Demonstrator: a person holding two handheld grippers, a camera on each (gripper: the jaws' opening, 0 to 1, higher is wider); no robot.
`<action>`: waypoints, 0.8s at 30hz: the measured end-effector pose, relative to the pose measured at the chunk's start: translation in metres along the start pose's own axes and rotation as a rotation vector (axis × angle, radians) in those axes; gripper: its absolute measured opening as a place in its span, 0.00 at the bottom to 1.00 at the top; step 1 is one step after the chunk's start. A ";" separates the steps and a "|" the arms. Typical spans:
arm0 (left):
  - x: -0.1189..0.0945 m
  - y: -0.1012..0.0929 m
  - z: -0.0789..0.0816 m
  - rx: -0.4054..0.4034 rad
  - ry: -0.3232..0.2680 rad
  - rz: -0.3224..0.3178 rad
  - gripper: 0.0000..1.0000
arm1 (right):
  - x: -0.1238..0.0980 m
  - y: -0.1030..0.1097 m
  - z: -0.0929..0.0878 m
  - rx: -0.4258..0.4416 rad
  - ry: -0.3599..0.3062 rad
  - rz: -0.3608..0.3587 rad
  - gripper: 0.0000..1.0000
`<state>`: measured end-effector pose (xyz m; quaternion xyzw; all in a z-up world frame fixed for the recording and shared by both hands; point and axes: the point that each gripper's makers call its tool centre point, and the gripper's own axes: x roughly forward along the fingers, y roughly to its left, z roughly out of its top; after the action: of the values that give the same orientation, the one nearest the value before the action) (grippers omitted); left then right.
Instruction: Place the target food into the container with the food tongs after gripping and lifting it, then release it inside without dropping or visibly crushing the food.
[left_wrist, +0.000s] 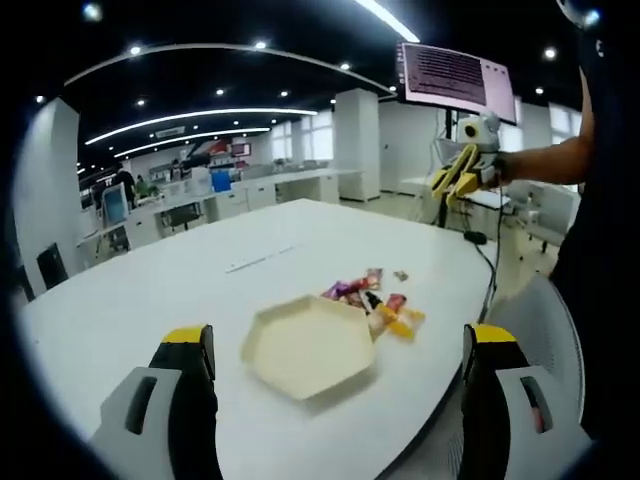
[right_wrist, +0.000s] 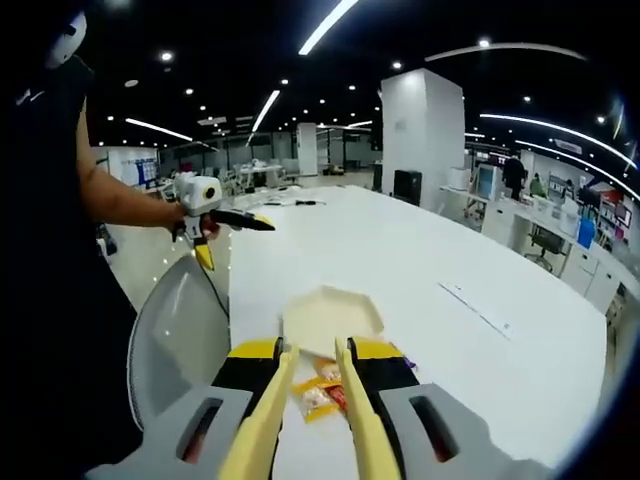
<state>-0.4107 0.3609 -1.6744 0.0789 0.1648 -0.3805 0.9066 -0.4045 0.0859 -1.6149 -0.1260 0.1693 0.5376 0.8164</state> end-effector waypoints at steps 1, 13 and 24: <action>0.000 0.002 -0.003 -0.005 0.004 0.005 1.00 | -0.001 0.000 -0.001 0.006 0.004 -0.001 0.25; -0.009 0.011 -0.043 0.011 0.029 0.031 1.00 | 0.008 -0.009 -0.011 -0.031 0.059 -0.053 0.25; 0.000 -0.004 -0.056 -0.053 0.011 -0.051 1.00 | 0.016 -0.008 -0.017 -0.066 0.101 -0.043 0.26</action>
<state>-0.4272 0.3730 -1.7271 0.0528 0.1815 -0.3983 0.8976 -0.3941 0.0899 -1.6371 -0.1833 0.1897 0.5182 0.8136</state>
